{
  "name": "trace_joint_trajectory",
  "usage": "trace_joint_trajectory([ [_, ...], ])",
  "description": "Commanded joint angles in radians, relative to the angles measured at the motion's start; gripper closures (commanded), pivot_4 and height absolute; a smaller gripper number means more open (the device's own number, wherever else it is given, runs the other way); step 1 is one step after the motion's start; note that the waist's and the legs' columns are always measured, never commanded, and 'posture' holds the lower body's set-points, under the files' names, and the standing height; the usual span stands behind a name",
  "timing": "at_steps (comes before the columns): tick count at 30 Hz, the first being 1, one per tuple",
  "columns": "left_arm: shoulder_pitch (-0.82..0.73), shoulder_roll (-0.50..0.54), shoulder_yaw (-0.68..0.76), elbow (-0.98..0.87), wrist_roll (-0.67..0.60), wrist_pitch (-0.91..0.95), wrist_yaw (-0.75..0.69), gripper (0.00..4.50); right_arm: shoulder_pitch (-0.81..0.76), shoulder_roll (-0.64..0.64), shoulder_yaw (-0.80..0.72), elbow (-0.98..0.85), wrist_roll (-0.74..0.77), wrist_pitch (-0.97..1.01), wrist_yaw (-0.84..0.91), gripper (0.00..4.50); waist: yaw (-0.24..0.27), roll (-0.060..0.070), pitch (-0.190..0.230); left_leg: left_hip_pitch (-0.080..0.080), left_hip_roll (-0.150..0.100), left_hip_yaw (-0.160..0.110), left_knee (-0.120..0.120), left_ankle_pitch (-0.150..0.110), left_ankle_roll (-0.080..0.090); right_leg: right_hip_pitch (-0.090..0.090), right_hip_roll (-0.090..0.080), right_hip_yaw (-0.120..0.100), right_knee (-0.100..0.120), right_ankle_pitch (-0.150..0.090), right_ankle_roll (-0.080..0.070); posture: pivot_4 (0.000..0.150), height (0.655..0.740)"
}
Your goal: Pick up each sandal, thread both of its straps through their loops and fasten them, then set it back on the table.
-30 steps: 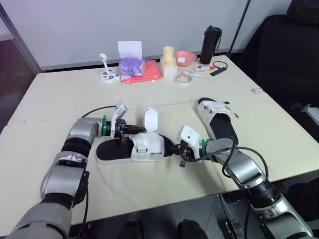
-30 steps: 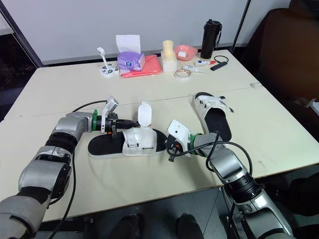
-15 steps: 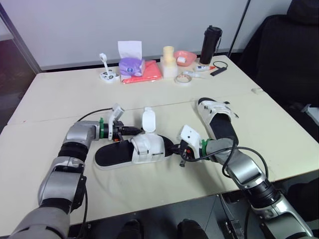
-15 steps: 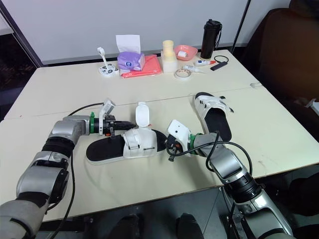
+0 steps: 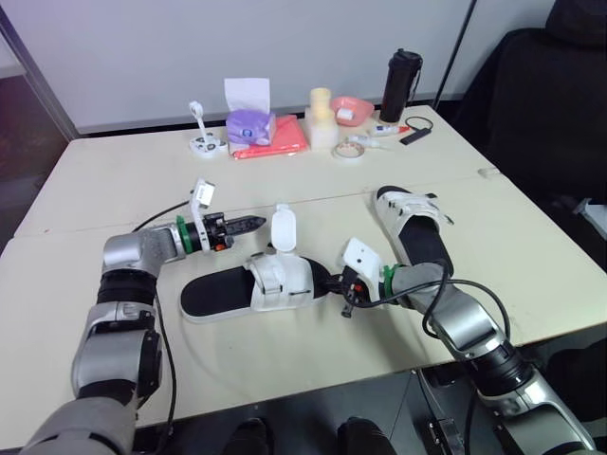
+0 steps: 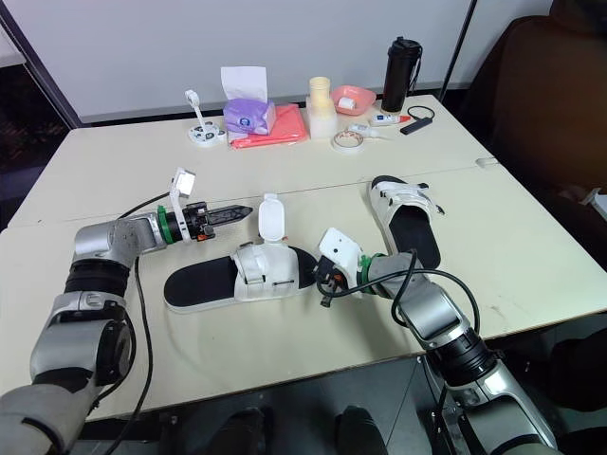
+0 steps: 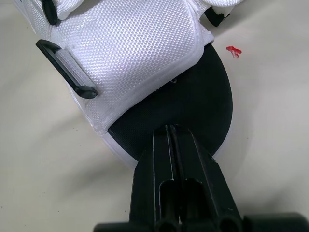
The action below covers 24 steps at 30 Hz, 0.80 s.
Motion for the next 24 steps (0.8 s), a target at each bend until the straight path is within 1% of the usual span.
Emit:
trace_joint_trajectory([
  [1,-0.013,0.007,0.061,-0.037,-0.066,0.056,0.039,1.71,0.013,0.004,0.021,0.010,-0.007,0.010,0.003,4.50,0.000,0.000,0.000,0.000,0.000,0.000,0.000,0.000,0.000,0.000,0.000,0.000,0.000,0.000,0.000,0.150,0.7400],
  [4,-0.010,0.001,0.086,-0.056,-0.102,0.116,0.080,0.08,0.013,0.003,0.019,0.012,-0.008,0.009,0.002,4.50,0.000,0.000,0.000,0.000,0.000,0.000,0.000,0.000,0.000,0.000,0.000,0.000,0.000,0.000,0.000,0.150,0.7400],
  [11,-0.013,-0.063,0.136,-0.068,-0.171,0.269,0.222,0.03,0.007,0.009,0.021,0.019,-0.007,0.008,0.001,4.50,0.000,0.000,0.000,0.000,0.000,0.000,0.000,0.000,0.000,0.000,0.000,0.000,0.000,0.000,0.000,0.150,0.7400],
  [15,-0.008,-0.079,0.102,-0.082,-0.171,0.300,0.234,0.03,0.006,0.011,0.023,0.024,-0.011,0.003,0.000,4.50,-0.002,0.000,0.000,0.000,0.000,0.000,0.001,0.000,0.000,0.000,0.000,0.000,0.001,0.000,0.000,0.150,0.7400],
  [19,-0.023,-0.075,0.094,-0.053,-0.169,0.307,0.233,0.03,0.011,0.008,0.020,0.020,-0.012,0.004,-0.002,4.50,-0.001,0.000,0.000,0.000,0.000,0.000,0.000,0.000,-0.001,0.000,0.000,0.000,0.001,0.000,0.000,0.150,0.7400],
  [24,-0.076,-0.100,0.105,0.041,-0.161,0.278,0.251,0.03,0.021,0.003,0.015,0.013,-0.013,0.005,-0.006,4.50,0.000,0.000,0.000,0.000,0.000,0.000,0.001,0.001,-0.001,0.000,0.000,0.000,0.001,0.000,0.000,0.150,0.7400],
])
